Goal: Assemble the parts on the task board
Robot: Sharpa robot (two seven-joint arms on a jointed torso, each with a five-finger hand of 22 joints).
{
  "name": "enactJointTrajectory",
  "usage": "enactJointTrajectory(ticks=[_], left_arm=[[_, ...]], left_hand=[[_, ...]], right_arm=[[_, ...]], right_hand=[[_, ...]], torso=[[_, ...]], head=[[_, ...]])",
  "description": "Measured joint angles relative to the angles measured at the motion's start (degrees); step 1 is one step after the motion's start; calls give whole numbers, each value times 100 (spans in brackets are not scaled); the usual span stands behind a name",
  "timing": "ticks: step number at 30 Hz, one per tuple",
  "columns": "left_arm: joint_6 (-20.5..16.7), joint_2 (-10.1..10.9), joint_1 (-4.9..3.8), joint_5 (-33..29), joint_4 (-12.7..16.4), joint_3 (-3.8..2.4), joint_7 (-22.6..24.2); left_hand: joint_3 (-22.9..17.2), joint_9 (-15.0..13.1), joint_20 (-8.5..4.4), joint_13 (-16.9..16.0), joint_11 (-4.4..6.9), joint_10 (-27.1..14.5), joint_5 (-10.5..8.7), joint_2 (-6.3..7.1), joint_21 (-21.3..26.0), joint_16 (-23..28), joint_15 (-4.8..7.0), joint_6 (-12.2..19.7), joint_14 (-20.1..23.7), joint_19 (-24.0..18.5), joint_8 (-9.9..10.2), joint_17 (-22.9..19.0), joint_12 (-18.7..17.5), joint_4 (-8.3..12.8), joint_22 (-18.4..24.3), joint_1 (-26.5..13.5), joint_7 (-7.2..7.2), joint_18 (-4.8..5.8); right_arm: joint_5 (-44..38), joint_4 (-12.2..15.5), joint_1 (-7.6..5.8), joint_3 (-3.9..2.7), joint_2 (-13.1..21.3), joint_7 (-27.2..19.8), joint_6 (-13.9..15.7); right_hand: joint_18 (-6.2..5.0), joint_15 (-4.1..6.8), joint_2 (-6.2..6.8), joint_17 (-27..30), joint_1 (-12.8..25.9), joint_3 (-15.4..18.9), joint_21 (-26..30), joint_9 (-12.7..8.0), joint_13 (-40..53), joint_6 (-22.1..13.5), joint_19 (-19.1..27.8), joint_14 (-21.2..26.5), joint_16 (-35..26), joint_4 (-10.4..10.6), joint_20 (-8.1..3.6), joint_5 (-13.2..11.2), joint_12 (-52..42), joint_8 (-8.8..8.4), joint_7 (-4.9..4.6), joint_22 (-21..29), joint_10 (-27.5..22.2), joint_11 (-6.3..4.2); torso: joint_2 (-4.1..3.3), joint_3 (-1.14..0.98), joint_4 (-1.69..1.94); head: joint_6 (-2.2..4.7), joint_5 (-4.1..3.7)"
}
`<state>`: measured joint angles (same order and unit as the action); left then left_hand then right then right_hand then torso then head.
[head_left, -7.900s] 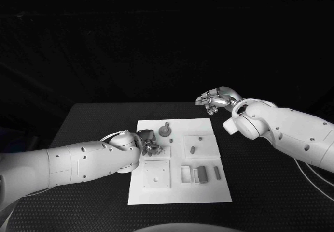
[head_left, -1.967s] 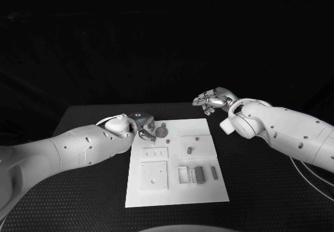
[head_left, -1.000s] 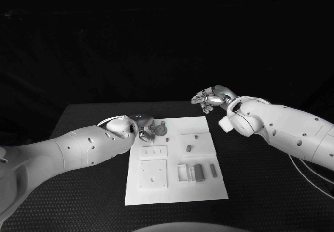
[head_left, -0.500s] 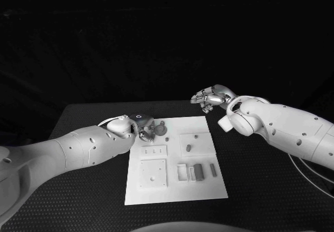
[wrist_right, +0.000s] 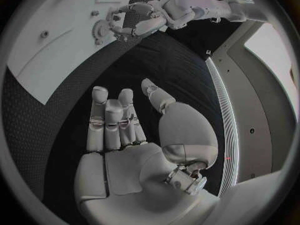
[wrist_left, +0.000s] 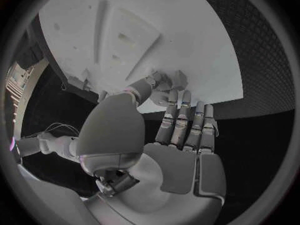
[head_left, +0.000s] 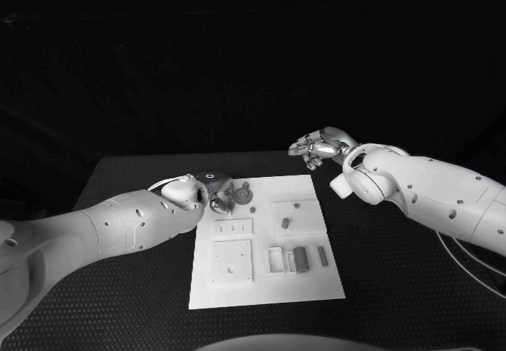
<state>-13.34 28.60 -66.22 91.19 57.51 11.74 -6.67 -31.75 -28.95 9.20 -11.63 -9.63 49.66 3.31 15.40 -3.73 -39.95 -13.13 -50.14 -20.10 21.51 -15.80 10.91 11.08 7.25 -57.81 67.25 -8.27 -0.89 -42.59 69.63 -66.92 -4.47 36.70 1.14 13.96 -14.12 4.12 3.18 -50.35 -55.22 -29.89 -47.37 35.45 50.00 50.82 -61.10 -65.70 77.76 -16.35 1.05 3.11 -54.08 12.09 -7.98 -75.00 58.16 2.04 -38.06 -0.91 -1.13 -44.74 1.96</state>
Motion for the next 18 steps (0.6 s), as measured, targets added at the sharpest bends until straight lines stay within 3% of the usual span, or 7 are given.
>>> enactJointTrajectory(ticks=[9,18], left_arm=[[-80,-33,8,54,-42,24,-4],[-141,-42,13,119,-51,49,-4]], left_hand=[[86,-13,-1,-3,-17,61,-27,9,0,-39,-28,0,-71,1,-34,18,63,24,-5,-9,0,0],[112,-25,-21,-1,-1,83,-27,20,-4,-39,-8,0,-92,21,-60,19,78,50,-5,-24,0,0]], right_arm=[[0,2,0,0,0,0,-3],[0,3,0,0,3,0,-6]], right_hand=[[31,-7,0,0,0,0,0,0,-6,1,0,-7,0,0,0,0,0,0,1,0,0,0],[-16,-8,0,-1,0,0,0,0,-6,7,0,-8,0,0,0,0,0,0,8,0,0,0]], torso=[[-1,0,0],[-2,1,-3]], head=[[-7,0],[-27,-12]])
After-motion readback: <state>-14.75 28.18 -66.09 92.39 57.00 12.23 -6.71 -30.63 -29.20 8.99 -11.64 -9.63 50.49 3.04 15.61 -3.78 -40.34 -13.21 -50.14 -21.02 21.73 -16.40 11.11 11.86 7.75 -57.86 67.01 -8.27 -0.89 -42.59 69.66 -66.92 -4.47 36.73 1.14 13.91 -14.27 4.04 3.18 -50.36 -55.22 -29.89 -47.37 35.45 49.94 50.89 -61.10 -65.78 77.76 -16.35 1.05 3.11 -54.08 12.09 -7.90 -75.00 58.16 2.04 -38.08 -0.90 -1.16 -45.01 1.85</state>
